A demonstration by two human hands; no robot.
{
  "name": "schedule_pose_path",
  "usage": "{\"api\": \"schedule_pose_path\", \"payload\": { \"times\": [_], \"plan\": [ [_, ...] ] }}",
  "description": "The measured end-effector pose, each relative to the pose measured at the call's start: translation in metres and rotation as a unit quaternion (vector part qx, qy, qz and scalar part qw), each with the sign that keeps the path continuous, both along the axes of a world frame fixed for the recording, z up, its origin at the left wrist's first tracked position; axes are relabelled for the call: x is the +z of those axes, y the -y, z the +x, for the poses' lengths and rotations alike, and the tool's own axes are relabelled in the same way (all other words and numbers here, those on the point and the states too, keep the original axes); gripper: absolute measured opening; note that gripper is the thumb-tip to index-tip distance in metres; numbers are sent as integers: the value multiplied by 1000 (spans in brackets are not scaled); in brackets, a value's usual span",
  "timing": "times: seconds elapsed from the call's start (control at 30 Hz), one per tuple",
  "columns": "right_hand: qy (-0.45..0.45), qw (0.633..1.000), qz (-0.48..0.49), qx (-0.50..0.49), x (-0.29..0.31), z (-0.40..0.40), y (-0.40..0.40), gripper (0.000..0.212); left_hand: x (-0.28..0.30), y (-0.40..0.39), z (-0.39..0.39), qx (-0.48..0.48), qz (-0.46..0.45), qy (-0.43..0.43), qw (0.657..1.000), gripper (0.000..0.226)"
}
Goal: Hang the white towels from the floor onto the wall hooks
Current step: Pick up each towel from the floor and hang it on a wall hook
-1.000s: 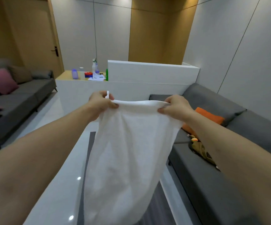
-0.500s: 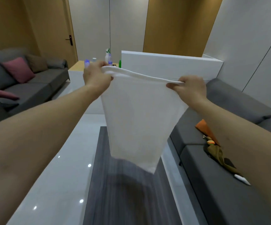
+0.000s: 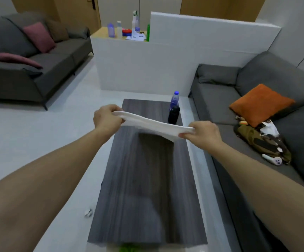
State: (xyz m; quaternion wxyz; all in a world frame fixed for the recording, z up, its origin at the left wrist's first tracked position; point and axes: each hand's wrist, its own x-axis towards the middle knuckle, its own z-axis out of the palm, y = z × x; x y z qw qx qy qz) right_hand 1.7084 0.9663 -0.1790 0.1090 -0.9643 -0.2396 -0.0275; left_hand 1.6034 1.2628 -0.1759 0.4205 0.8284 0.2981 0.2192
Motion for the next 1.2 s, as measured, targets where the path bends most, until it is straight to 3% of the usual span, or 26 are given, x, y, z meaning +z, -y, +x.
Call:
{"api": "schedule_pose_path", "payload": {
  "times": [0.27, 0.47, 0.7, 1.07, 1.13, 1.2],
  "plan": [
    [-188, 978, -92, -3, -144, -116, 68, 22, -146, 62, -131, -41, 6, -195, 980, 16],
    [-253, 963, -90, -36, -194, -124, 88, 13, -200, 68, -149, -55, -10, -269, 962, 10],
    [-270, 956, -58, -98, -227, -47, 59, 18, -237, 31, -82, -83, 2, -338, 937, 4],
    [-248, 946, 33, -206, -330, 115, -24, 12, -351, -41, 75, -117, -5, -394, 912, 22],
    [-241, 946, 13, -215, -362, 136, -35, 19, -380, -54, 100, -118, -6, -400, 909, 18],
    [-256, 943, -18, -210, -394, 147, -43, 31, -409, -61, 117, -130, -11, -412, 902, 29]
  ]
}}
